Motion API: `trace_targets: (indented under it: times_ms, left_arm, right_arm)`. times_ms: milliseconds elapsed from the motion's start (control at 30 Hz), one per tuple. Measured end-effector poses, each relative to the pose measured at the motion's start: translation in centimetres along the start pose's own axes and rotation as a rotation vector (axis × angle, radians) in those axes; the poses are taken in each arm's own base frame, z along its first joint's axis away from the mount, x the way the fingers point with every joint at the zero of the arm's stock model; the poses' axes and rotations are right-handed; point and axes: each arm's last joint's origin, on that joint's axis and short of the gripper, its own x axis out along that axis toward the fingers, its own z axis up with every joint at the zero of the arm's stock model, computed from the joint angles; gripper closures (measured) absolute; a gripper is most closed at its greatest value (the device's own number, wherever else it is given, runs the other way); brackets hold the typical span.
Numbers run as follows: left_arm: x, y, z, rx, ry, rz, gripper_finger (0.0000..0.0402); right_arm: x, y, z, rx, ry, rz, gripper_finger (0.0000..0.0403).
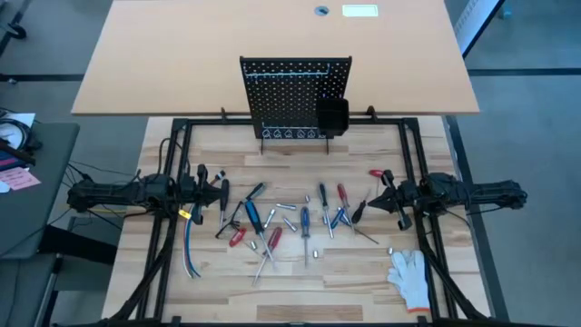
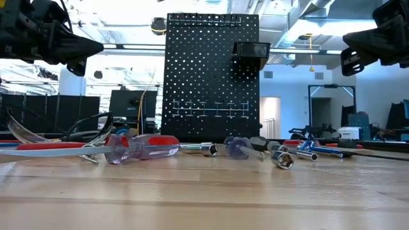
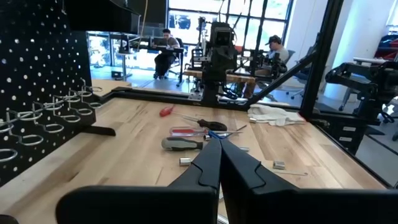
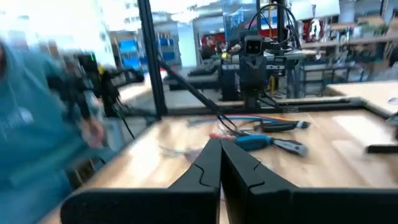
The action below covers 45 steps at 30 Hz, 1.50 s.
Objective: Hang tools onto peg board
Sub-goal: Hang the blue screwdriver on the pegboard
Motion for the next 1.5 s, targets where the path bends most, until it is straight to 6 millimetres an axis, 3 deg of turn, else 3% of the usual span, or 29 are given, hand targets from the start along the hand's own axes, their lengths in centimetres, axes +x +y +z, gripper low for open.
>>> trace_targets:
  times_ms: [267,467,567,700,800,933,1067,1200,1500]
  left_arm:
    - [0.0,0.0,0.2,0.064,-0.022,0.000,0.0402]
    - [0.0,0.0,0.0,0.047,0.000,0.000,0.0401]
    - [0.0,0.0,0.0,0.046,0.000,0.001,0.0402]
    - [0.0,0.0,0.0,0.045,0.000,0.000,0.0401]
    - [0.0,0.0,0.0,0.044,0.000,0.000,0.0401]
    - [0.0,0.0,0.0,0.009,-0.001,0.000,0.0402]
    - [0.0,0.0,0.0,-0.038,-0.002,0.000,0.0402]
    - [0.0,0.0,0.0,-0.047,0.000,0.000,0.0402]
    - [0.0,0.0,0.0,-0.089,0.000,0.001,0.0401]
  right_arm:
    - [-0.3,0.8,3.4,0.126,-0.346,0.088,0.0394]
    - [1.0,1.8,3.0,0.127,-0.293,0.156,0.0394]
    - [1.9,2.1,2.9,0.127,-0.310,0.080,0.0394]
    - [3.4,1.5,2.2,0.130,-0.256,-0.179,0.0394]
    - [4.6,1.1,3.1,0.136,-0.238,-0.226,0.0394]
    - [6.6,0.8,4.0,0.176,-0.132,-0.228,0.0387]
    - [9.0,0.8,3.9,0.253,0.073,-0.284,0.0351]
    - [12.4,1.3,4.4,0.349,0.199,-0.315,0.0308]
    - [20.3,1.9,5.2,0.330,0.404,-0.347,0.0229]
